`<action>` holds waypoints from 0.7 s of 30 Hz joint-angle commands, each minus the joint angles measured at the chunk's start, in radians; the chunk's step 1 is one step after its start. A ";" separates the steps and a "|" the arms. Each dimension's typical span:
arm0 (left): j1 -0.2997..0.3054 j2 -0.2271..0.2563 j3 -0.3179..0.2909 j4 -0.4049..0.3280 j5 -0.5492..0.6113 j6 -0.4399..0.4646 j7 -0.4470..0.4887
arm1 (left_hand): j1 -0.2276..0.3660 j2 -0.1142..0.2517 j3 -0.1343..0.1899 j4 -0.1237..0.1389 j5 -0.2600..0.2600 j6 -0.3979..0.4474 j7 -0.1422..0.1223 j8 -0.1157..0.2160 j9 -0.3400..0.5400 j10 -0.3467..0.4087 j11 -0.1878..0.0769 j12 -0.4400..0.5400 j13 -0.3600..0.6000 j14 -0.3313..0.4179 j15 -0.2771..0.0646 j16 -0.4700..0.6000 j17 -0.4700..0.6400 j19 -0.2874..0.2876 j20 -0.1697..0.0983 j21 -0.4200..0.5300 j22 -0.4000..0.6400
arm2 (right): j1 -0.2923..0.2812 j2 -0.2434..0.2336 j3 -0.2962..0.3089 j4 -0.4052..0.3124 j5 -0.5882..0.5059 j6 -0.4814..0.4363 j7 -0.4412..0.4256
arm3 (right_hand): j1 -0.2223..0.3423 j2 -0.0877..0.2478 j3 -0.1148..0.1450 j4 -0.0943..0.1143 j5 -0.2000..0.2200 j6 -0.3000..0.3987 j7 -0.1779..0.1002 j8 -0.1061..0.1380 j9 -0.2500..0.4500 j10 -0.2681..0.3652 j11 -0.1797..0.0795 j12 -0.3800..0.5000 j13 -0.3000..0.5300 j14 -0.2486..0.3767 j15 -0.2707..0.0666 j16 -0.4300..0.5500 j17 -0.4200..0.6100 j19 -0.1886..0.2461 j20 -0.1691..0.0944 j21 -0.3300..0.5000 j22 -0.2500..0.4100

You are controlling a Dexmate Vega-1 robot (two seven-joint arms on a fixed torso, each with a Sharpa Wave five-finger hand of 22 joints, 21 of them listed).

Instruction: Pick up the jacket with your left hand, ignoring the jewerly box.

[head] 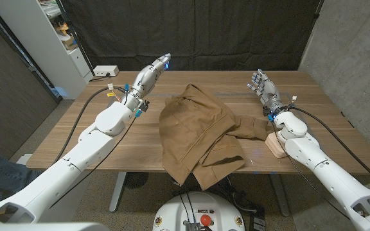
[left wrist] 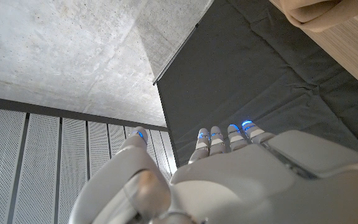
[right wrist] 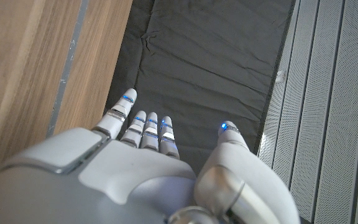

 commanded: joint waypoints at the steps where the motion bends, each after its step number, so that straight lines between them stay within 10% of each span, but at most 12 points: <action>1: -0.004 0.008 0.010 -0.031 0.045 0.021 0.018 | 0.011 0.002 -0.001 -0.006 -0.003 0.003 0.001 0.008 0.004 0.005 0.002 0.007 0.003 0.003 0.003 0.001 0.003 -0.004 0.002 -0.001 0.004 | 0.001 0.001 0.002 0.002 0.005 0.003 0.003 | 0.004 0.005 0.002 -0.007 0.000 0.010 -0.007 0.007 0.004 0.005 -0.002 0.006 0.005 0.008 0.001 0.008 0.004 0.010 0.001 0.010 0.005; 21: 0.004 0.037 0.010 -0.099 0.121 0.076 0.055 | 0.016 0.004 0.000 -0.013 -0.005 0.005 -0.001 0.007 0.004 0.006 -0.001 0.006 0.003 0.003 0.004 0.000 0.003 -0.006 0.004 -0.002 0.004 | -0.011 -0.004 0.012 -0.011 0.010 0.009 0.002 | 0.003 0.005 0.001 -0.008 -0.001 0.012 -0.010 0.008 0.004 0.006 -0.002 0.006 0.005 0.006 0.002 0.006 0.004 0.007 0.002 0.008 0.005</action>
